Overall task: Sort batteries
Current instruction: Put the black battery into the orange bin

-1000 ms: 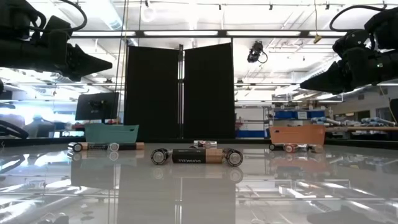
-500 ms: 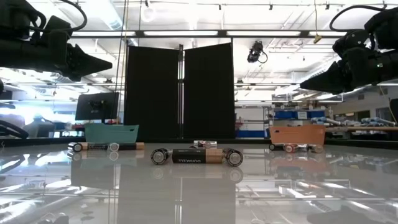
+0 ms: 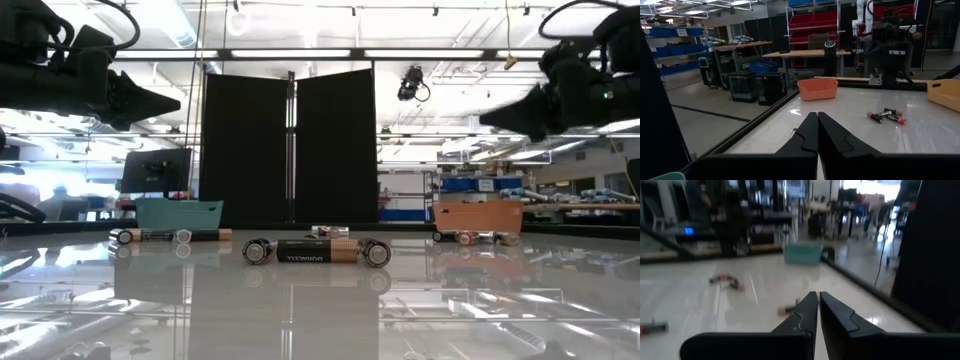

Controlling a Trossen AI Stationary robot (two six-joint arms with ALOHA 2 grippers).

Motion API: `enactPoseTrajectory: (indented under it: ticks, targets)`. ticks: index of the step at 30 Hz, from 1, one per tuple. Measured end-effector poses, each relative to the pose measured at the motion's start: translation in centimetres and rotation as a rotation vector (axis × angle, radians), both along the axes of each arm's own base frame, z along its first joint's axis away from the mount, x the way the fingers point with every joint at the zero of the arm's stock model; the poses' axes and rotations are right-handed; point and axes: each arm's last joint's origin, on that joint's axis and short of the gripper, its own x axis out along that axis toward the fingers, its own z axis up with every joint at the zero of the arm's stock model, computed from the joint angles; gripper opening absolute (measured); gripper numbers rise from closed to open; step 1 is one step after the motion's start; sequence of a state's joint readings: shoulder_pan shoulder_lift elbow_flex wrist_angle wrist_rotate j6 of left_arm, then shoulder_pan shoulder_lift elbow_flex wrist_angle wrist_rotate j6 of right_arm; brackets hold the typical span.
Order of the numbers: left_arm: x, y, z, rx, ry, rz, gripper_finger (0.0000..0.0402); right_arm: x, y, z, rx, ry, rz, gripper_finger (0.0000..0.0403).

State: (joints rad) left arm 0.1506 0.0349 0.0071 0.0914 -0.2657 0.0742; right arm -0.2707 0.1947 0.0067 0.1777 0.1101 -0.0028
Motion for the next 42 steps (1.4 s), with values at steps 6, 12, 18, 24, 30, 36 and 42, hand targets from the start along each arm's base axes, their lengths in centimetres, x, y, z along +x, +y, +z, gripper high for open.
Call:
enactPoseTrajectory:
  ticks: [6, 12, 18, 24, 30, 36, 42]
  targets:
    - [0.0, 0.0, 0.0, 0.0, 0.0, 0.0, 0.0006, -0.1, 0.0, 1.7, -0.049, -0.166, -0.001, 0.003]
    - [0.0, 0.0, 0.0, 0.0, 0.0, 0.0, 0.0006, 0.4, -0.1, 1.5, -0.029, -0.121, 0.013, 0.0009]
    - [0.0, 0.0, 0.0, 0.0, 0.0, 0.0, 0.0006, 1.7, -0.4, 3.2, 0.045, -0.028, 0.005, 0.0006]
    - [0.0, 0.0, 0.0, 0.0, 0.0, 0.0, 0.0006, 4.0, -0.6, 6.6, 0.133, 0.216, 0.025, 0.0005]
    - [0.0, 0.0, 0.0, 0.0, 0.0, 0.0, 0.0006, 7.0, -0.1, 9.0, 0.203, 0.418, 0.076, 0.0005]
    - [0.0, 0.0, 0.0, 0.0, 0.0, 0.0, 0.0006, 9.9, 0.9, 8.5, 0.377, 0.689, -0.025, 0.0007]
    - [0.0, 0.0, 0.0, 0.0, 0.0, 0.0, 0.0006, 12.2, 2.1, 6.8, 0.541, 0.839, -0.103, 0.0017]
